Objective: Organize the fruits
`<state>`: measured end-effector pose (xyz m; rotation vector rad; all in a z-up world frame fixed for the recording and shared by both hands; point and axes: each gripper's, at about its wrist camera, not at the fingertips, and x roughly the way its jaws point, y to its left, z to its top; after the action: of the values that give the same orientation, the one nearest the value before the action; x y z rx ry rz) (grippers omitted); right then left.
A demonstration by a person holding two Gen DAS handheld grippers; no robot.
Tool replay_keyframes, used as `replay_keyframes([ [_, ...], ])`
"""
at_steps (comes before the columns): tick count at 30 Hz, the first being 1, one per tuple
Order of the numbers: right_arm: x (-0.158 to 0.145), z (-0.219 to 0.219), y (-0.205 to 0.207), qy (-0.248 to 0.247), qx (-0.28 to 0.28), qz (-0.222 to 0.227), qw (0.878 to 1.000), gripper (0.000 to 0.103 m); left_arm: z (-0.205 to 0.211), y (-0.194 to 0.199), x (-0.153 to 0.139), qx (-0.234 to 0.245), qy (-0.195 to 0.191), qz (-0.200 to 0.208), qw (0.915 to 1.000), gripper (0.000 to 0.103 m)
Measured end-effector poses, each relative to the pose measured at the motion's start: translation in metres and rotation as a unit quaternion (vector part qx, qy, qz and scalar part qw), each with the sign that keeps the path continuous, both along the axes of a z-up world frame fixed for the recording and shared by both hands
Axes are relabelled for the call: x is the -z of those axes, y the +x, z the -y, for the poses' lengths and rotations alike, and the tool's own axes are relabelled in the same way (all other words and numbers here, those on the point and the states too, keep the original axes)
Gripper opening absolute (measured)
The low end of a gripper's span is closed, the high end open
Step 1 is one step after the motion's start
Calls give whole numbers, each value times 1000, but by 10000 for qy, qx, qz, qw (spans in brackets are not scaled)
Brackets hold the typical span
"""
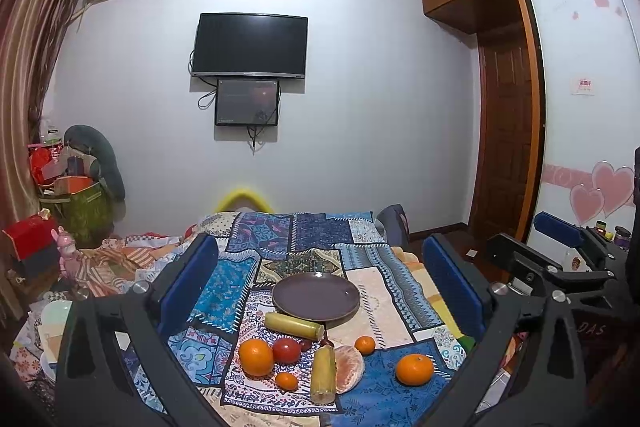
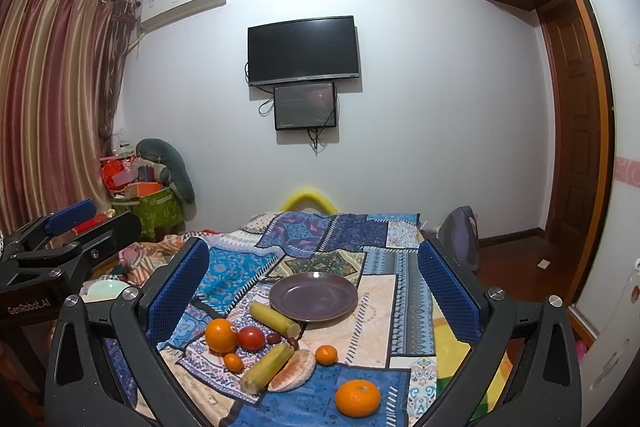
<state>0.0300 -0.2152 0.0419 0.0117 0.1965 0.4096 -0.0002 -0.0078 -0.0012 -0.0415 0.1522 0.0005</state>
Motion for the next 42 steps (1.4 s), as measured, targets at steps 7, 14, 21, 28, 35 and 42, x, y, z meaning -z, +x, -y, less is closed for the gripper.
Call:
replay_keyframes([
  [7,0,-1,-1,1,3,3,10000,103,0,0,0,1,0,-5,10000,103],
  [14,1,-1,0,-5,3,8,10000,103,1,1,1,7,-4,-11,10000,103],
  [21,1,0,0,3,1,14,10000,103,1,1,0,18,-6,0,10000,103],
  [28,0,0,0,4,8,33,10000,103,0,1,-1,14,-10,7,10000,103],
  [35,-1,0,0,2,5,56,10000,103,-1,1,-1,22,-17,5,10000,103],
  [42,1,0,1,11,-25,24,10000,103,-2,3,0,17,-9,-41,10000,103],
])
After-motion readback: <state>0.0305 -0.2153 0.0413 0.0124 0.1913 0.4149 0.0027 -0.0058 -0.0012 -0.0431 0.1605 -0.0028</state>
